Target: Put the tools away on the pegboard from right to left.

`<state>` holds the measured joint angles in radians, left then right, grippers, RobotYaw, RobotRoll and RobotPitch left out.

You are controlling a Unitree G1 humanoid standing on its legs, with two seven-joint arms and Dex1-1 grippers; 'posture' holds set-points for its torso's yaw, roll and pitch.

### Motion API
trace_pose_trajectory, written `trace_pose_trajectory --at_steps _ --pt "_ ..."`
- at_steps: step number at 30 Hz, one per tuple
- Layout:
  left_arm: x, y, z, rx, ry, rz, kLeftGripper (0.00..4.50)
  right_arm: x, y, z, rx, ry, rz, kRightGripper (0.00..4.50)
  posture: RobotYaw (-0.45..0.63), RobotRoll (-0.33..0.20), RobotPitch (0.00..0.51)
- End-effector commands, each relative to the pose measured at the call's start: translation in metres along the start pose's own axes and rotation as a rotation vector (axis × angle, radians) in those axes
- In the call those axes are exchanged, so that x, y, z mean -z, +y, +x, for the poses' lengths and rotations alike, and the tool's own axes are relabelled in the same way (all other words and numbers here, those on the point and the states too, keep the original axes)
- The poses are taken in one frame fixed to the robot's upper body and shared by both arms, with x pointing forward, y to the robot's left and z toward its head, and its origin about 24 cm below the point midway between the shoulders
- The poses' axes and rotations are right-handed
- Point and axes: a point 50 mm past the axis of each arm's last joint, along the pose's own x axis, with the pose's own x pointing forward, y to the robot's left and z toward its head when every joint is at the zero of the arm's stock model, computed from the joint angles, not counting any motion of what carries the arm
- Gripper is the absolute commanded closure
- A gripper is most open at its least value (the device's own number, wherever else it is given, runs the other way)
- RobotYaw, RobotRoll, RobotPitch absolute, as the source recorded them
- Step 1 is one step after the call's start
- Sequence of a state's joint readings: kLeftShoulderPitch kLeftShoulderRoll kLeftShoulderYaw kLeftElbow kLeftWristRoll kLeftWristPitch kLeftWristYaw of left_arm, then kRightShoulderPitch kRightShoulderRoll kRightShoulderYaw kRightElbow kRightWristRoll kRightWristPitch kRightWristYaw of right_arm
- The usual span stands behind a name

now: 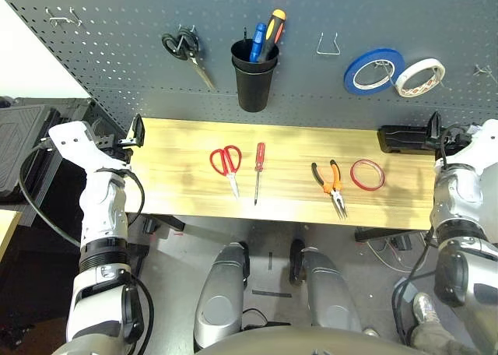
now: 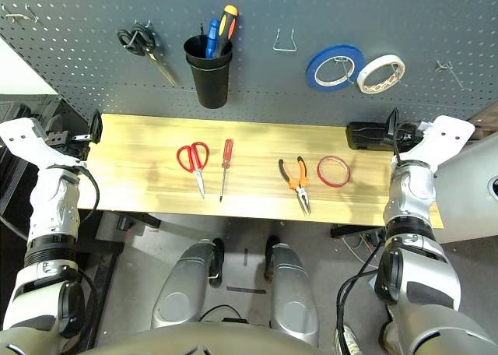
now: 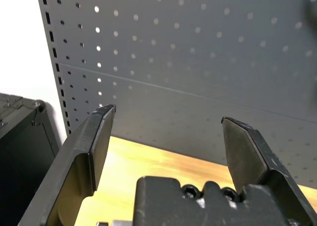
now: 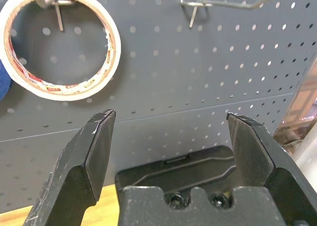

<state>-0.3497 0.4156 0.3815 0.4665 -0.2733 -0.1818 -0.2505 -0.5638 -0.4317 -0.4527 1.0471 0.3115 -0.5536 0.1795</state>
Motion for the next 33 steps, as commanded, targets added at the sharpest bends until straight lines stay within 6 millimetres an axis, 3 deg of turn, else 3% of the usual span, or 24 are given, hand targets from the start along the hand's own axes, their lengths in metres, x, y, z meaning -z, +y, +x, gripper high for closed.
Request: trace_pose_trajectory --at_steps 1,5,10,17,25,33 --pt "0.002 0.003 -0.003 -0.002 0.019 0.0 0.04 0.006 -0.005 -0.004 0.029 0.026 0.017 0.0 0.22 0.0 0.189" --pt "0.004 -0.003 -0.003 0.016 0.032 -0.014 0.04 0.005 -0.007 -0.003 0.02 0.046 -0.019 0.0 0.2 0.0 0.2" --pt "0.009 -0.021 -0.012 0.144 0.081 -0.046 0.04 0.01 -0.011 0.001 -0.107 0.209 -0.136 0.0 0.19 0.0 0.209" --pt "0.007 -0.068 -0.035 0.546 0.19 -0.056 0.04 0.004 -0.024 0.005 -0.326 0.438 -0.258 0.0 0.17 0.0 0.228" --pt "0.001 -0.103 -0.052 0.9 0.281 -0.027 0.04 0.003 -0.031 -0.003 -0.584 0.656 -0.37 0.0 0.15 0.0 0.239" --pt "0.002 -0.115 -0.06 1.07 0.327 0.064 0.04 0.015 -0.021 -0.016 -0.828 0.804 -0.46 0.0 0.16 0.0 0.242"
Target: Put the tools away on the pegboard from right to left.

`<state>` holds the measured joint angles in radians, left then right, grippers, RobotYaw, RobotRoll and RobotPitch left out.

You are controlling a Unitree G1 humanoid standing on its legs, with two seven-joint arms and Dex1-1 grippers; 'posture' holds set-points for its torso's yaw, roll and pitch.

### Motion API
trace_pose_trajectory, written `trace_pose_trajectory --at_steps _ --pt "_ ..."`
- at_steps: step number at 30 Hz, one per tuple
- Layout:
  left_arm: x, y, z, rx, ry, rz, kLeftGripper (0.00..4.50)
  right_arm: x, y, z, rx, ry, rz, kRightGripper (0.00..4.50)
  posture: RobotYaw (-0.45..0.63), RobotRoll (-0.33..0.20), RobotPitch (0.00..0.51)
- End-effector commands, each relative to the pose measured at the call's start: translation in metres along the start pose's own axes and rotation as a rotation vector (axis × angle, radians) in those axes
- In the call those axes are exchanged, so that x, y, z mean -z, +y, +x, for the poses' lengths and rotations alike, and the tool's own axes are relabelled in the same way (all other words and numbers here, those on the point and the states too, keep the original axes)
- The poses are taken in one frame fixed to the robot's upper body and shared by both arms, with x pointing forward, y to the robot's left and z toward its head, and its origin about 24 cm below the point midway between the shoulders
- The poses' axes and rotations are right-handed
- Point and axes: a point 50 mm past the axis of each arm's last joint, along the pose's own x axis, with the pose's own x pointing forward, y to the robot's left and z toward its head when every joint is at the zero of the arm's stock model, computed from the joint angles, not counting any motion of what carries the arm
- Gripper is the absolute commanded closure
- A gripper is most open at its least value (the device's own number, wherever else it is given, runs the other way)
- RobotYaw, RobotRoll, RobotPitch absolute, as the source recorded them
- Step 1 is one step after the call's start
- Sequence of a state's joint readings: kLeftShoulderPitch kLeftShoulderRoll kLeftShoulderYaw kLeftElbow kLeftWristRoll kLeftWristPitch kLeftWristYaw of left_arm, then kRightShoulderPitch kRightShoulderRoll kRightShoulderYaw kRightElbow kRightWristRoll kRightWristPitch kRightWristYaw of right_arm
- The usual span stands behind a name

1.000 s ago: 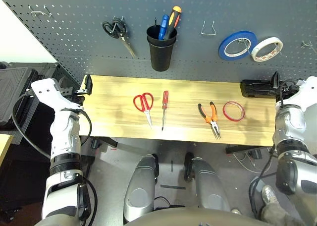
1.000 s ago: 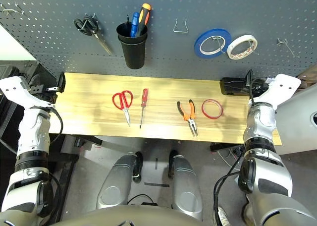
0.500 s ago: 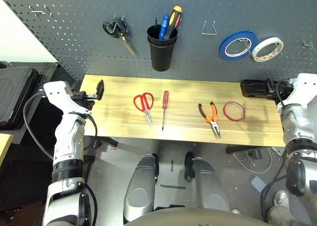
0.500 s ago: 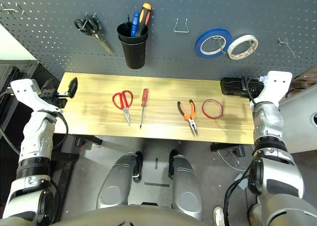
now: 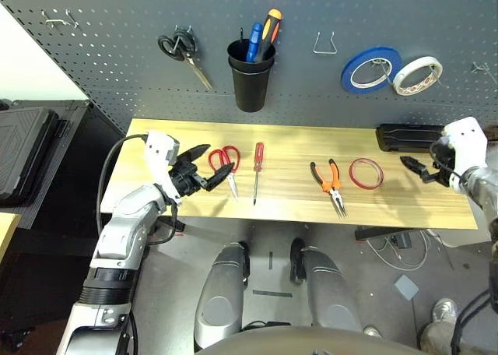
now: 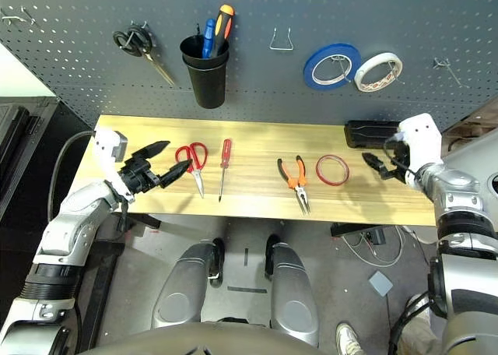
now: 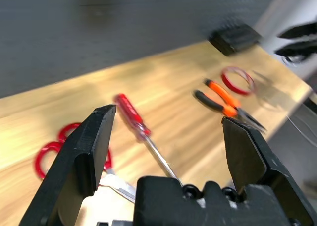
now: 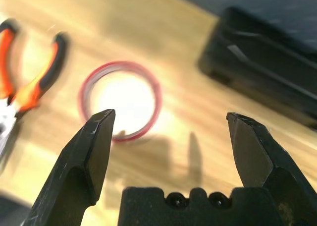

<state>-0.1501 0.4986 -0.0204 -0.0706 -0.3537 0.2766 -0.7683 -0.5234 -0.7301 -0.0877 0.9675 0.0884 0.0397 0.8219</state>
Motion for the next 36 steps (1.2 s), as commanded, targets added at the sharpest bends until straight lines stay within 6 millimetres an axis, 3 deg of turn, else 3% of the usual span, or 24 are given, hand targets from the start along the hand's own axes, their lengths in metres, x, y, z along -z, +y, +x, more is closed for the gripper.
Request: trace_pose_trajectory --at_steps 1,16,26,31,36 --pt "0.006 -0.006 0.0 0.071 0.066 0.051 0.04 0.007 0.007 0.001 -0.095 0.094 -0.067 0.0 0.17 0.0 0.243" --pt "0.009 -0.014 0.004 0.079 0.082 0.081 0.04 0.0 0.039 0.042 -0.225 0.262 -0.215 0.0 0.19 0.0 0.314" --pt "0.008 -0.016 -0.001 0.055 0.096 0.088 0.04 0.01 0.062 0.062 -0.199 0.365 -0.254 0.0 0.23 0.0 0.344" --pt "0.006 -0.014 -0.002 0.035 0.095 0.094 0.0 0.015 0.062 0.064 -0.138 0.392 -0.217 1.24 0.25 0.0 0.341" --pt "0.002 -0.013 0.002 0.022 0.073 0.093 0.0 0.008 0.056 0.062 -0.096 0.32 -0.226 3.1 0.24 0.0 0.322"
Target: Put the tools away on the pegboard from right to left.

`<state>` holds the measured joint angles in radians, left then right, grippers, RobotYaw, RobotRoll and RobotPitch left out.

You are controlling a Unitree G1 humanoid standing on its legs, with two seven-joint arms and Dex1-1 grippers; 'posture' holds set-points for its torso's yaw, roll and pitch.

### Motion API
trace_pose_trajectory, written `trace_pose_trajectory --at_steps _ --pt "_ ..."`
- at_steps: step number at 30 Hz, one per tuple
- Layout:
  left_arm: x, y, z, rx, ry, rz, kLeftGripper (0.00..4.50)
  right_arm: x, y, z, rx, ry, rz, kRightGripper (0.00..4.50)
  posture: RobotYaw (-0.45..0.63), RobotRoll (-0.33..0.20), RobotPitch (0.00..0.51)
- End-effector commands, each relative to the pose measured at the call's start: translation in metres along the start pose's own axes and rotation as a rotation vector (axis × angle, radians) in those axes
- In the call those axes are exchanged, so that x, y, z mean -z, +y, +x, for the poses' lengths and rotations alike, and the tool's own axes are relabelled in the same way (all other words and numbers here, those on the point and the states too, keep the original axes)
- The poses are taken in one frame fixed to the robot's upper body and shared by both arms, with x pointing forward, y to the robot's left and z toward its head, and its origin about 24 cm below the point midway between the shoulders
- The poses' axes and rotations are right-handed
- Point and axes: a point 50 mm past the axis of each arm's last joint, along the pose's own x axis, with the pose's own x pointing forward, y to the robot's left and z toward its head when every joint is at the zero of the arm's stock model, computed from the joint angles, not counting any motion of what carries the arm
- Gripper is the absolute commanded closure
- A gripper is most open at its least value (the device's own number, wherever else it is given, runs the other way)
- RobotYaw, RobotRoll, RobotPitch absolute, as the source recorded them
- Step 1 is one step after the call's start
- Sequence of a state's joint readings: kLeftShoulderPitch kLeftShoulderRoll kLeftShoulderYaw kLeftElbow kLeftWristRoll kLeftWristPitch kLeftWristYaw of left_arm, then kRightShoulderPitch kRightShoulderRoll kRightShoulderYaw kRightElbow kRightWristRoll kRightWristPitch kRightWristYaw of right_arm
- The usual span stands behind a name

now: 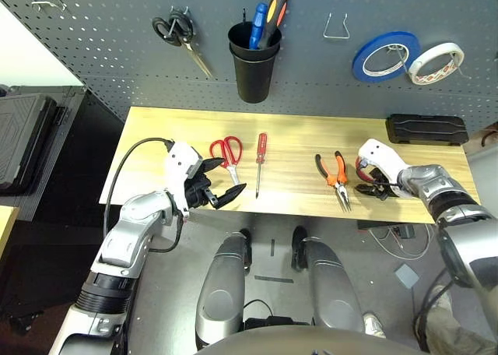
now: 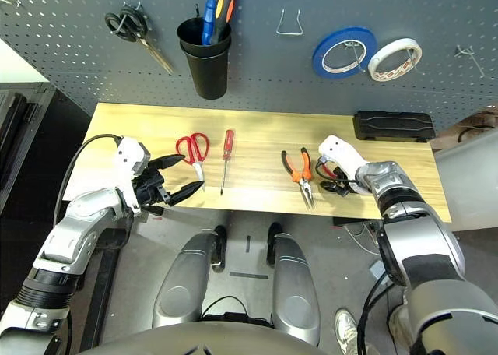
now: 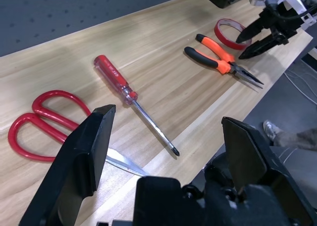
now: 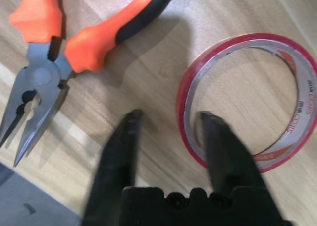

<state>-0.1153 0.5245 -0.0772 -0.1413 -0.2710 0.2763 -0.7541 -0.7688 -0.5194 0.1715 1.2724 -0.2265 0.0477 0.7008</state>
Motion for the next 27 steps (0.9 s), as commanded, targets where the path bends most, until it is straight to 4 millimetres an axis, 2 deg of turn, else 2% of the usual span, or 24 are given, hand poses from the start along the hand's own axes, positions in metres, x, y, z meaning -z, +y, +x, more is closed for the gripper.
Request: trace_pose_trajectory --at_steps 1,4,8,12,19,27 --pt "-0.001 0.0 0.001 -0.011 -0.008 -0.003 0.0 0.014 -0.004 -0.004 0.044 -0.01 0.015 3.48 0.24 0.0 0.319" --pt "-0.005 0.001 0.003 -0.007 -0.036 0.002 0.0 0.017 -0.012 -0.011 0.102 -0.064 0.012 4.46 0.23 0.0 0.307" --pt "-0.014 -0.003 0.005 0.041 -0.101 0.029 0.0 0.035 -0.025 -0.026 0.24 -0.133 0.005 4.46 0.22 0.0 0.283" --pt "-0.024 -0.006 0.006 0.074 -0.15 0.034 0.0 0.043 -0.03 -0.036 0.335 -0.203 -0.001 4.46 0.21 0.0 0.269" --pt "-0.059 -0.02 0.004 0.216 -0.268 0.038 0.0 0.068 -0.03 -0.055 0.545 -0.304 0.023 4.46 0.22 0.0 0.245" --pt "-0.11 -0.032 0.004 0.339 -0.401 0.118 0.0 0.099 -0.016 -0.073 0.736 -0.367 -0.001 4.46 0.22 0.0 0.228"
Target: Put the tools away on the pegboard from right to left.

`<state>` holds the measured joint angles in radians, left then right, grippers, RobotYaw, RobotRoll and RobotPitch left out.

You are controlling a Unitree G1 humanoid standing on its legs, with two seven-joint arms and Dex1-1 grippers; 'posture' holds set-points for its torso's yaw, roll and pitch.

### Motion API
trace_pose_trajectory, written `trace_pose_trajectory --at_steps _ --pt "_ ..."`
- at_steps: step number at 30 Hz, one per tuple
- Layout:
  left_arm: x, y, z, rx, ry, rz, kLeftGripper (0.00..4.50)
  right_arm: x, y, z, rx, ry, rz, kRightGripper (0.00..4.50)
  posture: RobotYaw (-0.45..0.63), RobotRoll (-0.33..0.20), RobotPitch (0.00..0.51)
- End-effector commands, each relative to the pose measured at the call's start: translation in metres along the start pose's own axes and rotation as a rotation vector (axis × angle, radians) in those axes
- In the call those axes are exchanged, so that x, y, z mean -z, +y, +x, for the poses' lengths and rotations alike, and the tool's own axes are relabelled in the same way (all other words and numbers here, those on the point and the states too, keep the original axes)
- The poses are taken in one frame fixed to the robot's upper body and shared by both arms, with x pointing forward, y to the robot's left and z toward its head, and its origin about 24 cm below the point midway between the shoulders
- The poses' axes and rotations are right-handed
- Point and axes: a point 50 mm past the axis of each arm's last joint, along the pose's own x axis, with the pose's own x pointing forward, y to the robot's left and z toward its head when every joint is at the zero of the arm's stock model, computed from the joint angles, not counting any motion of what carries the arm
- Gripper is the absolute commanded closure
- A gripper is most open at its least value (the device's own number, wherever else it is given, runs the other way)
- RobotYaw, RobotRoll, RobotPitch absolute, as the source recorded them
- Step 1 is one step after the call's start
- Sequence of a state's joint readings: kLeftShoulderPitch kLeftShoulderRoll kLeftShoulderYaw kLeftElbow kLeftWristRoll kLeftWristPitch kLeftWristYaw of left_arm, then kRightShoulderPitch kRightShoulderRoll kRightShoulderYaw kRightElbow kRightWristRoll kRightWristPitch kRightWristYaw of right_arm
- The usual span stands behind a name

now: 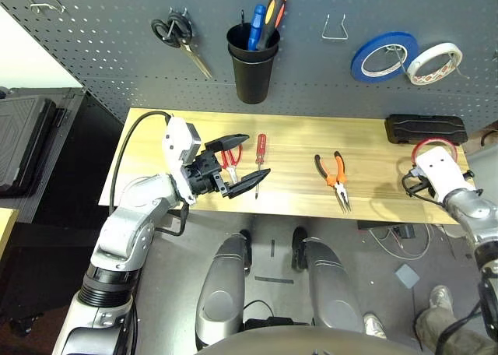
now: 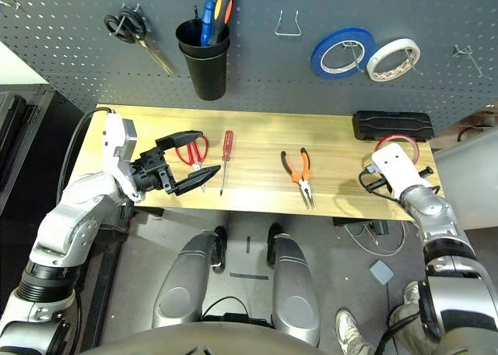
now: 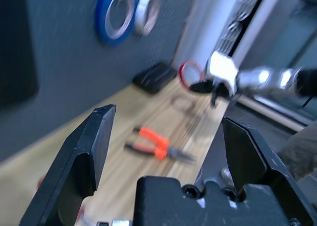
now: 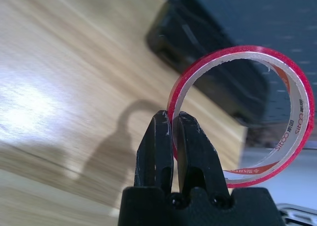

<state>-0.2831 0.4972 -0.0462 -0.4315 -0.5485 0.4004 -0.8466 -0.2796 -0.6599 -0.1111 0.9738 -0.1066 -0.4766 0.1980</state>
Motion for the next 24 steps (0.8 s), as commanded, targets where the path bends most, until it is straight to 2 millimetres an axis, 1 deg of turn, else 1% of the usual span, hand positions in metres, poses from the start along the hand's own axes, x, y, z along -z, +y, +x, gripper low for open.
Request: trace_pose_trajectory --at_steps 1,5,7,15,19,20,24 --pt "-0.016 -0.005 0.007 0.049 -0.032 0.043 0.0 0.013 -0.007 -0.015 0.087 0.003 -0.005 4.46 0.21 0.0 0.226" --pt "-0.031 -0.003 0.015 0.042 -0.078 0.093 0.0 0.018 -0.017 -0.024 0.155 0.005 -0.016 4.46 0.21 0.0 0.225" --pt "-0.037 -0.003 0.018 0.042 -0.099 0.109 0.0 0.018 -0.025 -0.028 0.196 -0.012 -0.03 4.46 0.2 0.0 0.224" --pt "-0.044 0.001 0.024 0.026 -0.119 0.16 0.0 0.006 -0.063 -0.041 0.338 -0.115 -0.052 4.46 0.17 0.0 0.222" --pt "-0.042 0.006 0.025 0.01 -0.067 0.204 0.0 -0.008 -0.078 -0.038 0.355 -0.179 -0.05 4.46 0.16 0.0 0.221" --pt "-0.041 0.008 0.026 0.003 -0.057 0.211 0.0 -0.012 -0.081 -0.036 0.356 -0.194 -0.047 4.46 0.15 0.0 0.22" --pt "-0.037 0.015 0.028 -0.022 -0.008 0.249 0.0 -0.029 -0.092 -0.025 0.335 -0.243 -0.032 4.46 0.14 0.0 0.22"
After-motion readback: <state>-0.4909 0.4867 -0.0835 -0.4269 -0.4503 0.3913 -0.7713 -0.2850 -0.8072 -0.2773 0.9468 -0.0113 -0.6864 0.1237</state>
